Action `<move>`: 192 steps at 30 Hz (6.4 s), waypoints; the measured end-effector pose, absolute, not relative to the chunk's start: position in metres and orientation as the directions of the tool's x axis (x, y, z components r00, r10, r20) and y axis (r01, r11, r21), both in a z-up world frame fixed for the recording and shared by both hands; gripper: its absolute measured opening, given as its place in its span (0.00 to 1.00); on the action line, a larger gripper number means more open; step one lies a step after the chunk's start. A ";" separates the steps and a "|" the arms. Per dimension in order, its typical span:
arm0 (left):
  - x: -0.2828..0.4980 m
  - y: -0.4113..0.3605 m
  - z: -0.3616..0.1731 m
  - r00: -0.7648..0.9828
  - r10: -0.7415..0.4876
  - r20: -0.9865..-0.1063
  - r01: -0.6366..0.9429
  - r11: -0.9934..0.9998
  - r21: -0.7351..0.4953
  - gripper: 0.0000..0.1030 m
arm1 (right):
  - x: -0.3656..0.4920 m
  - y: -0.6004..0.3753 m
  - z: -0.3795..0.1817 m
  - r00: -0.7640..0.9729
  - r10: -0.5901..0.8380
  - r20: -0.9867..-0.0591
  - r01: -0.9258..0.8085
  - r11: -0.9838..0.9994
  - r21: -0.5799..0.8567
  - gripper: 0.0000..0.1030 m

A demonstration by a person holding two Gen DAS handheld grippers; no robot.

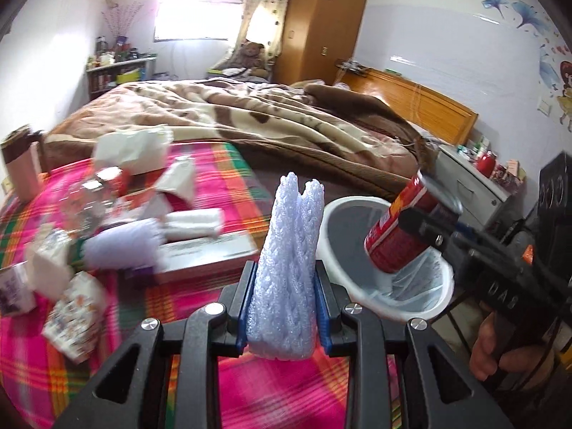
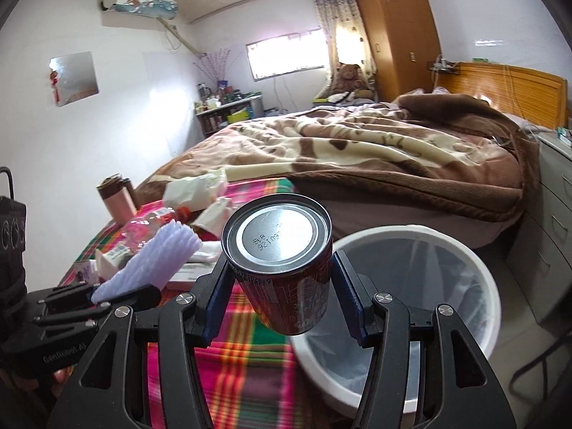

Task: Collect trash
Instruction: 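Lift the foam sleeve with the left tool while the right tool carries the can toward the white bin, then open the left tool over the bin while the right tool drops the can into it, then move both tools back over the trash on the bed, then grasp the purple grape milk carton with the left tool while the right tool grasps another foam sleeve, then carry the carton with the left tool while the right tool carries the foam sleeve to the bin, then open the left tool over the bin while the right tool releases the foam sleeve into it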

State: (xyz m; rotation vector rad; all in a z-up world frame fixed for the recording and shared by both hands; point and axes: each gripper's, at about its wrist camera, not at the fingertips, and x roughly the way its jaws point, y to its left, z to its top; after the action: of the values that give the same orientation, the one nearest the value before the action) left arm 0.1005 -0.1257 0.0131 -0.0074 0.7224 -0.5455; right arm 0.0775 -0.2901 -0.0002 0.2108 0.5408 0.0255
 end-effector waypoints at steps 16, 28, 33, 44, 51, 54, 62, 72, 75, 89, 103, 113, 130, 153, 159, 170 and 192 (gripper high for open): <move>0.121 -0.224 -0.008 0.469 -0.545 -0.695 0.601 0.773 -0.201 0.30 | 0.079 -0.353 -0.038 0.773 -0.037 -0.633 0.205 0.959 0.194 0.55; 0.122 -0.242 -0.017 0.445 -0.535 -0.718 0.615 0.765 -0.189 0.62 | 0.081 -0.372 -0.047 0.732 -0.050 -0.679 0.252 0.946 0.202 0.55; 0.125 -0.232 -0.015 0.458 -0.530 -0.714 0.597 0.778 -0.195 0.64 | 0.076 -0.374 -0.043 0.747 -0.073 -0.661 0.278 0.937 0.210 0.71; 0.119 -0.186 -0.001 0.517 -0.518 -0.681 0.543 0.814 -0.207 0.70 | 0.076 -0.355 -0.026 0.787 -0.047 -0.615 0.239 0.942 0.234 0.71; 0.114 -0.127 0.014 0.609 -0.465 -0.642 0.470 0.864 -0.179 0.74 | 0.080 -0.320 -0.013 0.819 0.004 -0.574 0.156 0.961 0.229 0.71; 0.114 -0.104 0.015 0.633 -0.440 -0.636 0.435 0.883 -0.178 0.75 | 0.084 -0.304 -0.010 0.828 0.047 -0.559 0.104 0.967 0.234 0.71; 0.120 -0.032 0.013 0.704 -0.324 -0.632 0.287 0.944 -0.164 0.77 | 0.107 -0.248 -0.009 0.812 0.158 -0.562 -0.045 0.977 0.210 0.71; 0.129 0.052 0.000 0.740 -0.195 -0.643 0.123 0.980 -0.156 0.78 | 0.138 -0.175 -0.007 0.770 0.264 -0.581 -0.234 0.964 0.127 0.71; 0.137 0.078 -0.002 0.741 -0.166 -0.651 0.078 0.984 -0.162 0.78 | 0.146 -0.158 -0.007 0.757 0.280 -0.591 -0.278 0.956 0.097 0.71; 0.164 0.142 -0.019 0.713 -0.105 -0.693 0.001 0.989 -0.149 0.80 | 0.184 -0.106 -0.020 0.697 0.264 -0.667 -0.360 0.933 -0.006 0.71; 0.194 0.140 -0.044 0.649 -0.148 -0.747 0.028 0.985 -0.171 0.82 | 0.190 -0.095 -0.039 0.644 0.235 -0.728 -0.365 0.931 -0.022 0.58; 0.198 0.140 -0.055 0.615 -0.104 -0.781 -0.017 0.989 -0.145 0.82 | 0.189 -0.097 -0.040 0.634 0.258 -0.729 -0.366 0.930 0.011 0.38; 0.175 0.133 -0.036 0.667 -0.111 -0.737 -0.014 0.987 -0.161 0.77 | 0.176 -0.108 -0.030 0.658 0.312 -0.685 -0.347 0.933 0.092 0.25; 0.126 0.035 0.020 0.732 -0.250 -0.634 0.192 0.968 -0.160 0.77 | 0.129 -0.183 0.010 0.779 0.294 -0.553 -0.232 0.956 0.182 0.25; 0.123 -0.007 0.027 0.720 -0.312 -0.620 0.274 0.948 -0.159 0.77 | 0.118 -0.213 0.016 0.813 0.235 -0.533 -0.162 0.970 0.180 0.25; 0.123 -0.075 0.032 0.680 -0.410 -0.608 0.406 0.901 -0.155 0.77 | 0.101 -0.270 0.018 0.848 0.096 -0.522 -0.009 0.986 0.166 0.25; 0.132 -0.212 0.015 0.531 -0.542 -0.652 0.603 0.782 -0.158 0.77 | 0.086 -0.368 -0.022 0.768 -0.136 -0.625 0.279 0.950 0.137 0.25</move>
State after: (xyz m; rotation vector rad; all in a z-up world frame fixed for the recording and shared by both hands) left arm 0.1315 -0.2124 0.0153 0.0901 0.7453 -0.6843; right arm 0.0862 -0.3676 -0.0219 0.2281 0.6579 -0.2274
